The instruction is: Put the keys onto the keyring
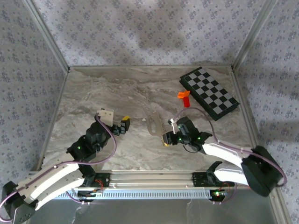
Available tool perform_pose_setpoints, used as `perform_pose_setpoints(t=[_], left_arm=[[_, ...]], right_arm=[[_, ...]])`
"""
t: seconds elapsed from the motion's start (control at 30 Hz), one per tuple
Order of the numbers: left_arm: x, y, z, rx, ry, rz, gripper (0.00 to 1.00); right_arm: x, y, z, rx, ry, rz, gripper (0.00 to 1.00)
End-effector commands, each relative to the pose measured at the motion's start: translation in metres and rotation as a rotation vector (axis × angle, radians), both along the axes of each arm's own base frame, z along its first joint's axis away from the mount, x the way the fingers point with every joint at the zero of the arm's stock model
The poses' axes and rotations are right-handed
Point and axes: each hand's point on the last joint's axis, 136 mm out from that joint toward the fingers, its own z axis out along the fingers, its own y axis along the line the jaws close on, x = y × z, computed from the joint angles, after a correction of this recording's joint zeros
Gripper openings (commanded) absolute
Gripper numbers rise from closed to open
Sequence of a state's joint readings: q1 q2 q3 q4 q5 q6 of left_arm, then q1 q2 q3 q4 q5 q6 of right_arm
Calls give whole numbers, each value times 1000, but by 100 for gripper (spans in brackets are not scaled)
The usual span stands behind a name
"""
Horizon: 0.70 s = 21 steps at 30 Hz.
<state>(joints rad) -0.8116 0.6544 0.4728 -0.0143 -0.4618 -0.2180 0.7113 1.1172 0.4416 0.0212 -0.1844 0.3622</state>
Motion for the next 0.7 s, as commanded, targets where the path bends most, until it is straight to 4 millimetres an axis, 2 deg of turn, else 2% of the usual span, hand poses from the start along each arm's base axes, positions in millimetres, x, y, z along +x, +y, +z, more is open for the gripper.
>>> perform_pose_setpoints(t=[0.0,0.13,0.2,0.23,0.37,0.47,0.67], left_arm=[[0,15,4,28,-11,50,100],[0,27,0,67,12,87,99],[1,37,-3,101,31,130,100],[1,43,-5,122,42,152,99],[2,67,-5,169,33,257,100],[4,77,-6,187,14,300,100],[4,89,-18,251,33,338,100]], right_arm=[[0,-18,15,-39,-61,-51,48],[-1,-40,46,-59,-177,-93,64],[3,-56,60,-71,-237,-146,85],[6,-66,68,-80,-277,-184,99],[17,-102,90,-110,-385,-336,100],[25,-128,104,-133,-439,-455,100],[32,-167,107,-201,-472,-612,100]])
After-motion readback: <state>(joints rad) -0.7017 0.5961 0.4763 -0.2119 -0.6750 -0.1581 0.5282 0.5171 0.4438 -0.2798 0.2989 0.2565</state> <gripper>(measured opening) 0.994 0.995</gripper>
